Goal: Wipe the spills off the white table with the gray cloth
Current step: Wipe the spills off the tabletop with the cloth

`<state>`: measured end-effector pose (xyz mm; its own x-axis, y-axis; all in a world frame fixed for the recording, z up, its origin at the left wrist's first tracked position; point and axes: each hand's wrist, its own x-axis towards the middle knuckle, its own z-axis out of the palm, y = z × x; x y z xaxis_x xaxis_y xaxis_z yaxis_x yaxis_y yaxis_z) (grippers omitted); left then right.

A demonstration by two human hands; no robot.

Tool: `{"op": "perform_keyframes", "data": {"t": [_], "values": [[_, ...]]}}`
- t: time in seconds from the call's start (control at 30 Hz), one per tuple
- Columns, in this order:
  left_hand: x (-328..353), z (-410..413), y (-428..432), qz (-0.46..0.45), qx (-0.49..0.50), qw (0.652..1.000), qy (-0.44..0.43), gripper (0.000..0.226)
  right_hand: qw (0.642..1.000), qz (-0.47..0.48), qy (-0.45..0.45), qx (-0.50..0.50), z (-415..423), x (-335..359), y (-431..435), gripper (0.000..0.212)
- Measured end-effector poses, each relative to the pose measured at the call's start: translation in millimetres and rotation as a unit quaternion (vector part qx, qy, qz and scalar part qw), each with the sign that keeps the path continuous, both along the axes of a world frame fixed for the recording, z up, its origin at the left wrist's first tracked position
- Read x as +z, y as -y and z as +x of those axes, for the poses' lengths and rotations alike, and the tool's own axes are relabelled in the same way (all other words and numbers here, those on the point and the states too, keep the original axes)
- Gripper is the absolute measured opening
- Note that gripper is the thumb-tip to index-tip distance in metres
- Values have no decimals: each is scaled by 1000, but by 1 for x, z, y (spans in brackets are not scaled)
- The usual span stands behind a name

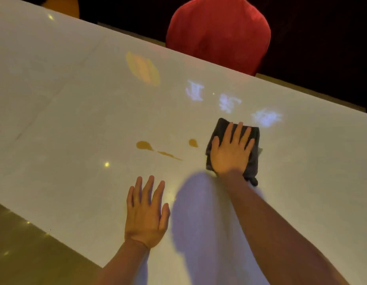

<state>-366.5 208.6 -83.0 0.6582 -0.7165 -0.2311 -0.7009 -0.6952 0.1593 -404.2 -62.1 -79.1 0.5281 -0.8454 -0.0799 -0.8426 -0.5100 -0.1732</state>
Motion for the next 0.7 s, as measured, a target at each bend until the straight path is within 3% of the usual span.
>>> {"op": "perform_keyframes", "data": {"t": [0.07,0.1,0.17,0.2,0.23,0.27,0.3,0.33,0.37,0.4,0.43,0.47,0.5,0.57,0.63,0.67,0.7], "values": [[0,2,1,-9,-2,1000,4,64,980,-11,21,197,-9,-10,-50,68],[-1,3,1,-21,-5,1000,3,62,946,-8,25,323,-22,-14,-66,67],[-2,2,-1,-37,-2,999,-2,61,838,31,15,544,-37,-8,-44,63],[-3,2,-3,-36,0,999,-1,61,791,24,9,612,-36,-7,-21,61],[-4,1,-4,-30,0,1000,1,61,777,6,-11,630,-31,-6,4,61],[-4,1,-4,-24,0,1000,3,62,810,0,-30,585,-23,-4,28,62],[-4,1,-3,-20,0,1000,4,62,879,-4,-32,476,-12,-2,47,64],[-5,1,-2,-19,-2,1000,5,63,946,-6,-22,325,-3,0,56,66],[-6,1,-1,-22,-1,1000,4,63,986,2,-9,167,8,1,53,66],[-7,0,-1,-27,2,1000,6,62,999,13,-2,53,20,3,34,66],[-7,0,-1,-30,3,1000,5,62,1000,13,1,17,28,4,5,67],[-7,1,-2,-33,2,999,5,61,998,14,13,58,31,1,-26,69],[-6,2,-2,-39,3,999,3,60,986,13,21,165,28,-3,-54,69],[-7,2,-3,-67,14,998,0,56,905,28,13,425,6,-9,-82,68],[-9,1,-3,-91,18,996,-4,53,829,46,12,558,2,-6,-45,65],[-9,0,-3,-99,18,995,-2,52,833,31,1,553,6,-6,-21,64],[-10,0,-3,-107,17,994,2,51,867,19,-20,497,13,-6,2,64]]}}
